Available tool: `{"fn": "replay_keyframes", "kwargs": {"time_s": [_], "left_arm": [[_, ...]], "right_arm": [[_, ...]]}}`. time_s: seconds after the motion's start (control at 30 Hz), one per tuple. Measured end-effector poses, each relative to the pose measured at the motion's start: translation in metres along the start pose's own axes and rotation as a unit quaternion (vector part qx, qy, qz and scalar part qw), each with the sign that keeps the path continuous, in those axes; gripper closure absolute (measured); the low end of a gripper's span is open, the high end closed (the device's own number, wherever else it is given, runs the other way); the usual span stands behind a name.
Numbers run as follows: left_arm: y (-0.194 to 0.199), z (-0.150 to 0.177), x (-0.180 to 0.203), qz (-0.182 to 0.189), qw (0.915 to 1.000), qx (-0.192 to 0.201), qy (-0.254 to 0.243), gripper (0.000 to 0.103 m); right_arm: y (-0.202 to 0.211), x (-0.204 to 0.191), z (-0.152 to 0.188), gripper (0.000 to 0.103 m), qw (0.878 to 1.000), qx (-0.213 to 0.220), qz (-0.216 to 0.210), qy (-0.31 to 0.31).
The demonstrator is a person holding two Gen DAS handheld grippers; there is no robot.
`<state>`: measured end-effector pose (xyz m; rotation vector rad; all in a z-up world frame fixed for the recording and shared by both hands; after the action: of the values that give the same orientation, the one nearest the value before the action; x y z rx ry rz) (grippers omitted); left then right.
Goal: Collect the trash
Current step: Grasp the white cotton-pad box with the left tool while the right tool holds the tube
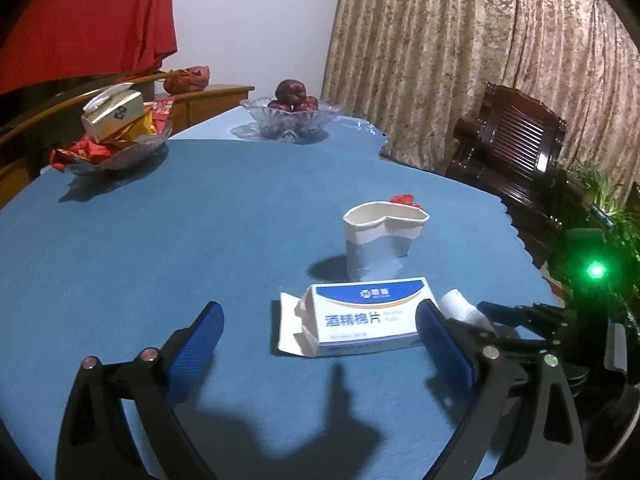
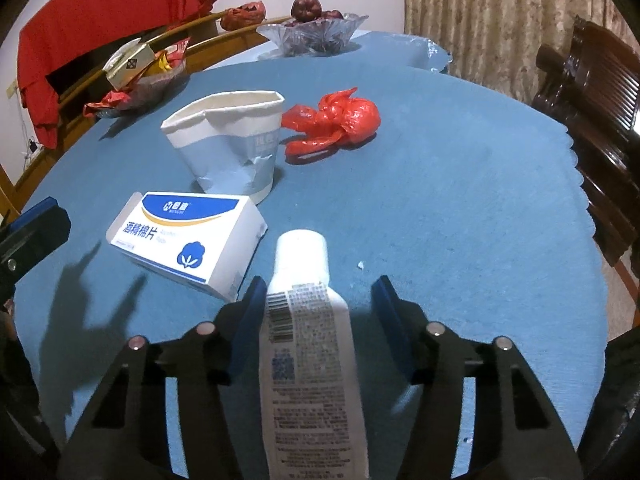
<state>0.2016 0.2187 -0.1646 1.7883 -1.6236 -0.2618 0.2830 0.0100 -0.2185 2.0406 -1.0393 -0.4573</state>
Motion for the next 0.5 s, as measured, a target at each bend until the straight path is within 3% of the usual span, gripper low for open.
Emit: {"fn": "replay_keyframes", "kwargs": {"time_s": [0.03, 0.5], "left_arm": [[-0.001, 0.001, 0.002, 0.002, 1.0, 0.0, -0.002, 0.009], [-0.021, 0.011, 0.044, 0.026, 0.9991, -0.025, -0.024, 0.009]], "right_arm": [[0.0, -0.001, 0.0, 0.064, 1.0, 0.0, -0.004, 0.003], [0.017, 0.031, 0.012, 0.065, 1.0, 0.0, 0.017, -0.023]]}}
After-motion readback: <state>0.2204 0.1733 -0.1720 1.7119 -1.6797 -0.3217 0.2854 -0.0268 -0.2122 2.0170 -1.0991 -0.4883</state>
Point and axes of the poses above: each gripper's, at about its wrist camera, not at the fingertips, and y roughly against the way its jaws point, x to its right, z to its underside, the point moved 1 cm from there along -y, roughly the way its jaws point, and after that the axes turned 13 degrees about y, right-handed, at the moved point
